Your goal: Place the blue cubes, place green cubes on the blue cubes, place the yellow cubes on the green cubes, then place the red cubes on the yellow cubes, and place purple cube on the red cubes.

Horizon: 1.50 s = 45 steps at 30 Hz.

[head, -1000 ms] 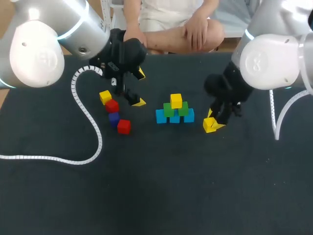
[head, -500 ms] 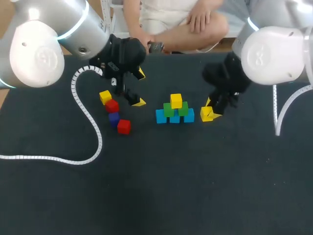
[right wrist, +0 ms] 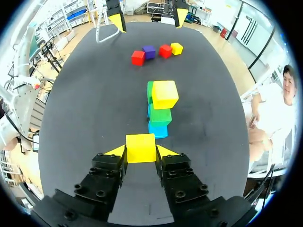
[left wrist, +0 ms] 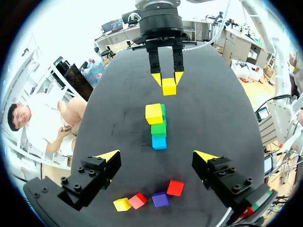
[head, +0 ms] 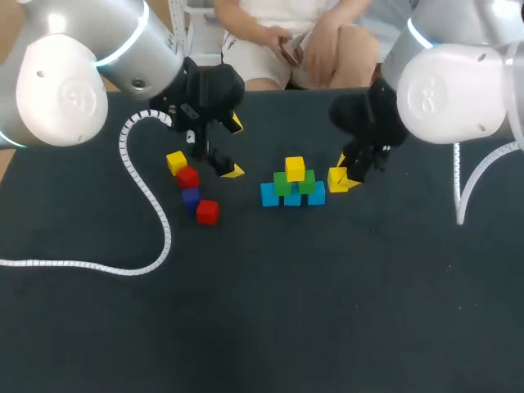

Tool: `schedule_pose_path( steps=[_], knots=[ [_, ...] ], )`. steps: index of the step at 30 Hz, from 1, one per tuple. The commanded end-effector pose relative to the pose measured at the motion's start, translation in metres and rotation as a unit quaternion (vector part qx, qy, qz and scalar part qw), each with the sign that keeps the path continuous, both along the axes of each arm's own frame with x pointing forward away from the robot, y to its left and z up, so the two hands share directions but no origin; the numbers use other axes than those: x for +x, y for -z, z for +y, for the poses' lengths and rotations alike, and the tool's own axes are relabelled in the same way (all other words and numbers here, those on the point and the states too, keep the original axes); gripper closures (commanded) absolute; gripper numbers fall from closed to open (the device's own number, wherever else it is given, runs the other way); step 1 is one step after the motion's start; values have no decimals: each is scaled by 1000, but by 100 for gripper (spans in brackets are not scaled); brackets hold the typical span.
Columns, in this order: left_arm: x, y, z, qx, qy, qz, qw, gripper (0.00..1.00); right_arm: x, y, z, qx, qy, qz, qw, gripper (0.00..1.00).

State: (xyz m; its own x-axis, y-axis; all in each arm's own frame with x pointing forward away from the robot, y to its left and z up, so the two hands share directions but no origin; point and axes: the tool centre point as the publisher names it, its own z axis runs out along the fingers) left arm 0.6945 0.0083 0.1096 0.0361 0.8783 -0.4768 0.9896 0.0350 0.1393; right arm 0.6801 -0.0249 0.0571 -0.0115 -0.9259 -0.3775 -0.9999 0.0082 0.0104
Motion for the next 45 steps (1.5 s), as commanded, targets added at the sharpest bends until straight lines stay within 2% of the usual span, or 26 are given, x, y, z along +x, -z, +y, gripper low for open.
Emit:
schedule_pose_path(
  steps=[1, 27, 45],
  knots=[
    [2, 0, -1, 2, 1, 2, 1000, 0, -4, -5, 1, 1, 2, -7, 1000, 100],
    [2, 0, -1, 2, 1, 2, 1000, 0, 22, -14, 26, 11, -3, -24, 1000, 100],
    [2, 0, -1, 2, 1, 2, 1000, 0, 21, -17, 26, 11, -11, -20, 1000, 100]
  ],
)
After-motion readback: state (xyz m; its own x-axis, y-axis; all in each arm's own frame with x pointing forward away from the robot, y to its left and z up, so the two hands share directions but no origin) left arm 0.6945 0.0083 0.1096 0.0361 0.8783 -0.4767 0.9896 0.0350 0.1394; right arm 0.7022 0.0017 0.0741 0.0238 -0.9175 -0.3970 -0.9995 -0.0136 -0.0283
